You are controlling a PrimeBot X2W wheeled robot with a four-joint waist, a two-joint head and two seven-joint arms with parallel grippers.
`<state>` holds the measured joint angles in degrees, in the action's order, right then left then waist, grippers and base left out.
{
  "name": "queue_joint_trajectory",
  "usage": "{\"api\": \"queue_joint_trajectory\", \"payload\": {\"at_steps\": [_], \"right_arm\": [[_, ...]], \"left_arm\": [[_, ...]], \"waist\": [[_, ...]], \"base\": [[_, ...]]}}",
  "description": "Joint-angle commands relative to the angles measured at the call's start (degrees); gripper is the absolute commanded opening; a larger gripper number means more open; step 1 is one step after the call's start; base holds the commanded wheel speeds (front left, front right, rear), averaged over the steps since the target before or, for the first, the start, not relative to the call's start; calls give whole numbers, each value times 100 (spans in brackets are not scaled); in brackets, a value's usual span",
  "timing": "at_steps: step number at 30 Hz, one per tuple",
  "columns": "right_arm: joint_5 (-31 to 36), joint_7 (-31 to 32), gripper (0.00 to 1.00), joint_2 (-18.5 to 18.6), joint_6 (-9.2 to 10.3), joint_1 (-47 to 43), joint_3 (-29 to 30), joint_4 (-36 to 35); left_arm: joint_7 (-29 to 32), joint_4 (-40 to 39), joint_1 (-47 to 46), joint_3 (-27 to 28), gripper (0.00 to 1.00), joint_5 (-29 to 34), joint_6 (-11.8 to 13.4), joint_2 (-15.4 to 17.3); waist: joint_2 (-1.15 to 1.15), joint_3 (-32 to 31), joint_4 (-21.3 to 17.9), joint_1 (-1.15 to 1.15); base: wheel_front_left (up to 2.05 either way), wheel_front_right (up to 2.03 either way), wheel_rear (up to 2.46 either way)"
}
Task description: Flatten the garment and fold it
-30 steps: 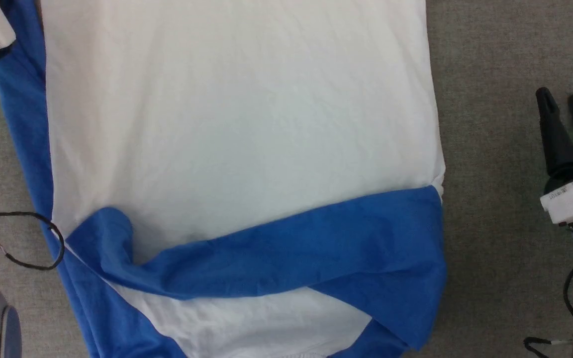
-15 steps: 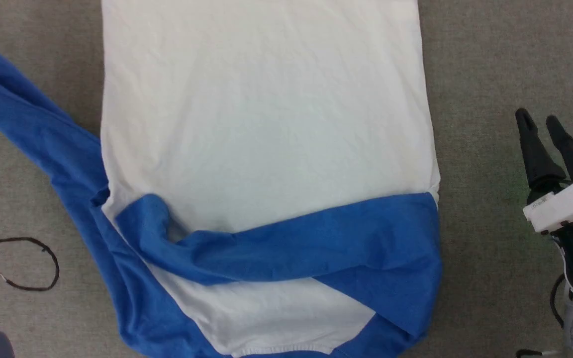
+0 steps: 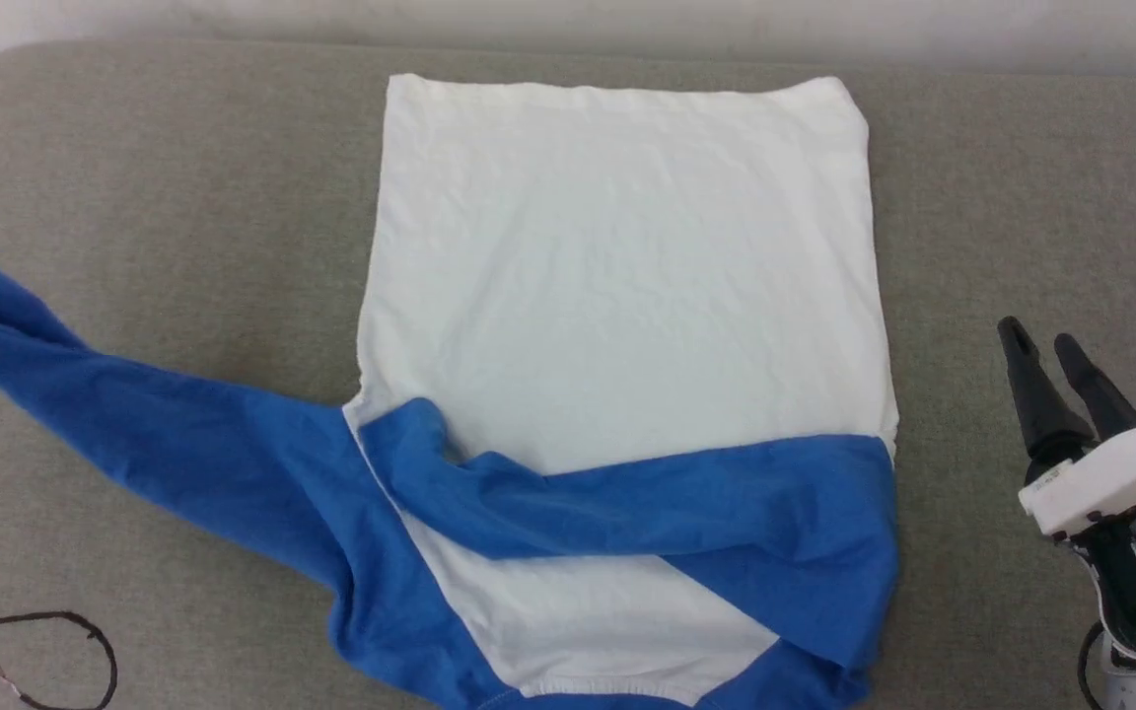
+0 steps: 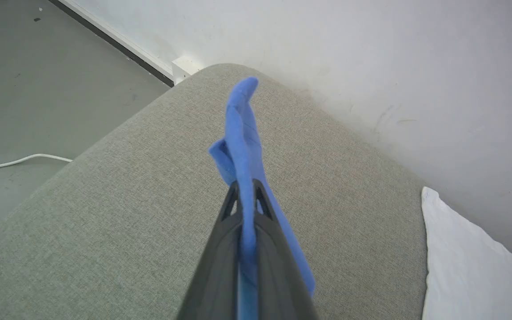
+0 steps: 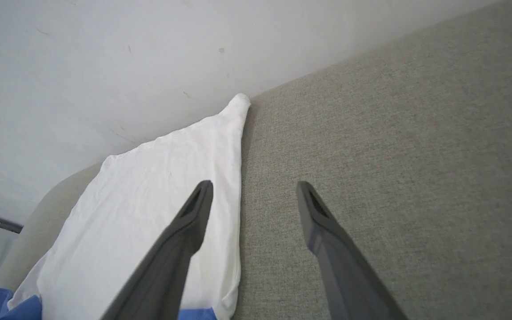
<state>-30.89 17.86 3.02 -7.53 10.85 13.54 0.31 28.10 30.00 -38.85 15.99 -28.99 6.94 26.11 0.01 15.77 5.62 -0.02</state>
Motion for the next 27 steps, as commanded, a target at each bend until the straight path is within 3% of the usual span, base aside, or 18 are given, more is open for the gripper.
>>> {"api": "queue_joint_trajectory", "payload": {"at_steps": [1, 10, 14, 21, 27], "right_arm": [[-40, -40, 100, -14, 4, -75, -15, 20], [-106, -87, 100, -14, 4, -295, -51, 127], [-123, -94, 100, -14, 4, -367, -57, 163], [-183, -108, 100, -14, 4, -415, -139, 220], [-249, -152, 100, -14, 4, -404, -242, 278]], "left_arm": [[-59, -72, 108, 35, 0, -46, -79, 38], [-192, -954, 455, -227, 0, -145, -439, -233], [-105, -1586, 608, -670, 0, -156, -643, -607], [202, -2743, 932, -1892, 0, -109, -858, -1610], [171, -2900, 1114, -2957, 0, -245, -985, -2218]], "waist": [[-1, -451, 340, 2], [-1, -745, 390, 2], [-1, -830, 361, 2], [-1, -931, 216, 2], [-1, -905, -7, 2]], "base": [[0, 0, 0], [0, 0, 0], [0, 0, 0], [0, 0, 0], [0, 0, 0]]}}
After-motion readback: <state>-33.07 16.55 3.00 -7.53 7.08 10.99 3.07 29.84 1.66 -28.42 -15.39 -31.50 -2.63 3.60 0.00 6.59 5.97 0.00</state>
